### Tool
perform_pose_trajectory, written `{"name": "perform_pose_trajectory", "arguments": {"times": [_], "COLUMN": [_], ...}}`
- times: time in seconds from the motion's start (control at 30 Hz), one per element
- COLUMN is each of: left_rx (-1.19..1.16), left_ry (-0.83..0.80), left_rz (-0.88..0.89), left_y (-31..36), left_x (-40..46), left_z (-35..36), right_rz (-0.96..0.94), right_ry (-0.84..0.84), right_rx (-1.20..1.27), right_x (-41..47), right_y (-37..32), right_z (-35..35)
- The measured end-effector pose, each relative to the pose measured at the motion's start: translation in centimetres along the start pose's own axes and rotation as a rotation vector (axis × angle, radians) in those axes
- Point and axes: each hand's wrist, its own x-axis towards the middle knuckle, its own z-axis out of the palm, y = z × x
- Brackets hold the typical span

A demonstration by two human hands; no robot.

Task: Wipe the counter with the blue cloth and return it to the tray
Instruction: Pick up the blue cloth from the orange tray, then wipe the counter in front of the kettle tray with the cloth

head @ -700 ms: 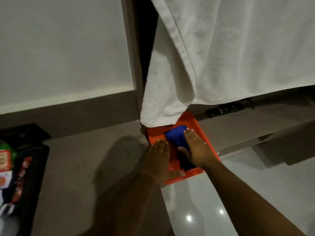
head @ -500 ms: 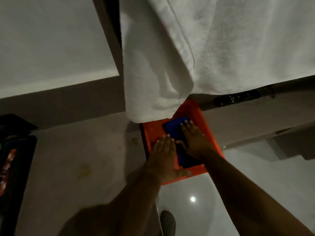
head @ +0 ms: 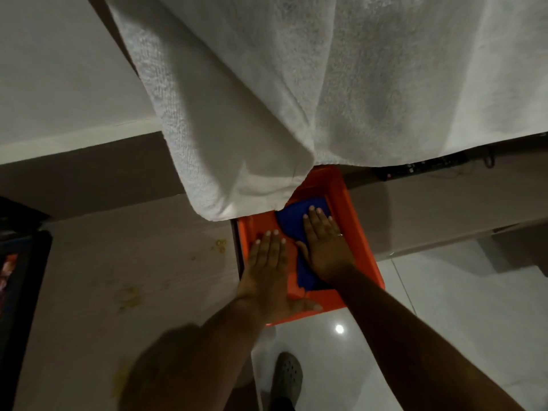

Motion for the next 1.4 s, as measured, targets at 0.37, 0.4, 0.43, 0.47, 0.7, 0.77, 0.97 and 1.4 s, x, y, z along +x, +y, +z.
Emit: {"name": "perform_pose_trajectory", "arguments": {"times": [0.37, 0.4, 0.43, 0.47, 0.7, 0.77, 0.97, 1.4], "left_rx": [-0.08, -0.08, -0.07, -0.057, -0.178, -0.253, -0.233, -0.26], "left_ry": [0.072, 0.106, 0.146, 0.19, 0.415, 0.511, 0.592, 0.468], "left_rz": [0.042, 0.054, 0.064, 0.067, -0.222, -0.277, -0.505, -0.933], "left_y": [-0.5, -0.5, -0.7, -1.1, -10.4, -12.8, -16.9, -23.1], "left_x": [-1.0, -1.6, -2.4, -3.4, -16.6, -22.3, -36.4, -40.0], "left_z": [-1.8, -2.2, -2.6, -3.0, -3.5, -2.0, 6.0, 12.9], "right_rz": [0.157, 0.18, 0.19, 0.186, 0.154, 0.128, -0.027, -0.106], "right_ry": [0.088, 0.154, 0.218, 0.269, 0.396, 0.349, -0.128, -0.026], "right_rx": [0.287, 0.334, 0.366, 0.392, 0.633, 0.693, 0.508, -0.168], "right_x": [0.4, -0.2, -0.8, -1.5, -9.4, -12.5, -19.8, -15.3], "right_y": [0.4, 0.2, -0.2, -0.8, -13.3, -17.8, -28.8, -34.0], "right_z": [-2.5, -3.5, -4.6, -5.7, -10.4, -9.7, -1.3, 3.4]}}
